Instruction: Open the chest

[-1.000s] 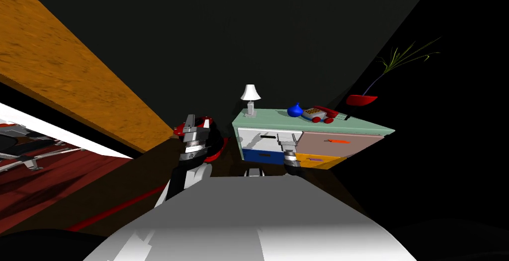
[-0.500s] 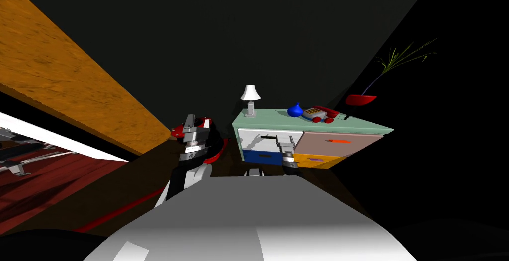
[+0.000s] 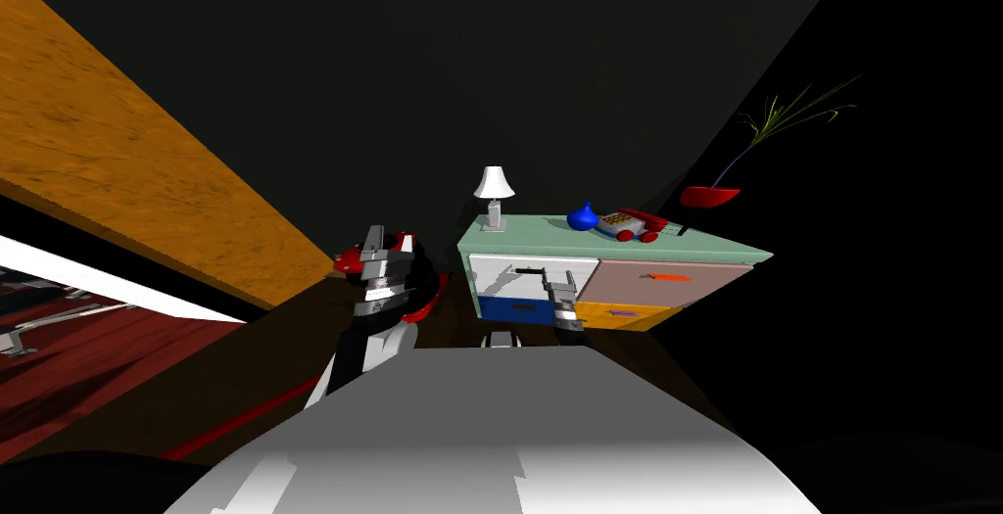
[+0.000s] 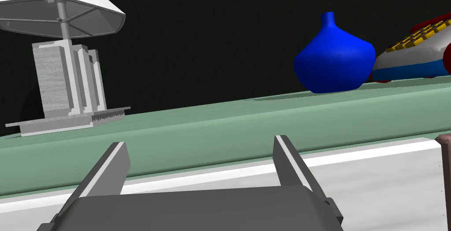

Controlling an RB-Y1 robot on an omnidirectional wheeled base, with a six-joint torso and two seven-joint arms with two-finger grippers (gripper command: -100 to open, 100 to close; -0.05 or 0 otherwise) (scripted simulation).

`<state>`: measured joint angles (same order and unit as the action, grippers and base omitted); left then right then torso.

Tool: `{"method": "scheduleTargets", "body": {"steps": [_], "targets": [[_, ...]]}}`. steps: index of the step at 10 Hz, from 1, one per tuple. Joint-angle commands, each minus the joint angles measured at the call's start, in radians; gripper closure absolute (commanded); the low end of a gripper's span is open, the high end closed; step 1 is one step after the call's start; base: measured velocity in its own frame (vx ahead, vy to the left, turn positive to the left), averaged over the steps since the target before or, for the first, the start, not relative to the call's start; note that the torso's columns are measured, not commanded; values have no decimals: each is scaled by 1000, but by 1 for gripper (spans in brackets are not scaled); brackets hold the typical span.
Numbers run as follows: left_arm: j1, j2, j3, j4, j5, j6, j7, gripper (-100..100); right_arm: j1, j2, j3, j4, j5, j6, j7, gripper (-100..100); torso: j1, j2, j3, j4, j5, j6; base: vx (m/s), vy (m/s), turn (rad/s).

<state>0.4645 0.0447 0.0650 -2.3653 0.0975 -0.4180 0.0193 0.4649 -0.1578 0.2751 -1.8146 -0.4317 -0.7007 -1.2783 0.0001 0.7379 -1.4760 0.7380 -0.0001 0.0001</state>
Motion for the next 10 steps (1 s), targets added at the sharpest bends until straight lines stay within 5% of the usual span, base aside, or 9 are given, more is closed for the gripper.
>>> {"method": "scheduleTargets", "body": {"steps": [1,10], "targets": [[0,0,0,0,0,0,0,0,-5,2,10,15,-12,-3,-72,-100,0,0,0,0,0,0,12,15,2],[0,0,0,0,0,0,0,0,-38,3,69,106,-89,-18,-315,-100,0,0,0,0,0,0,19,22,-27]]}}
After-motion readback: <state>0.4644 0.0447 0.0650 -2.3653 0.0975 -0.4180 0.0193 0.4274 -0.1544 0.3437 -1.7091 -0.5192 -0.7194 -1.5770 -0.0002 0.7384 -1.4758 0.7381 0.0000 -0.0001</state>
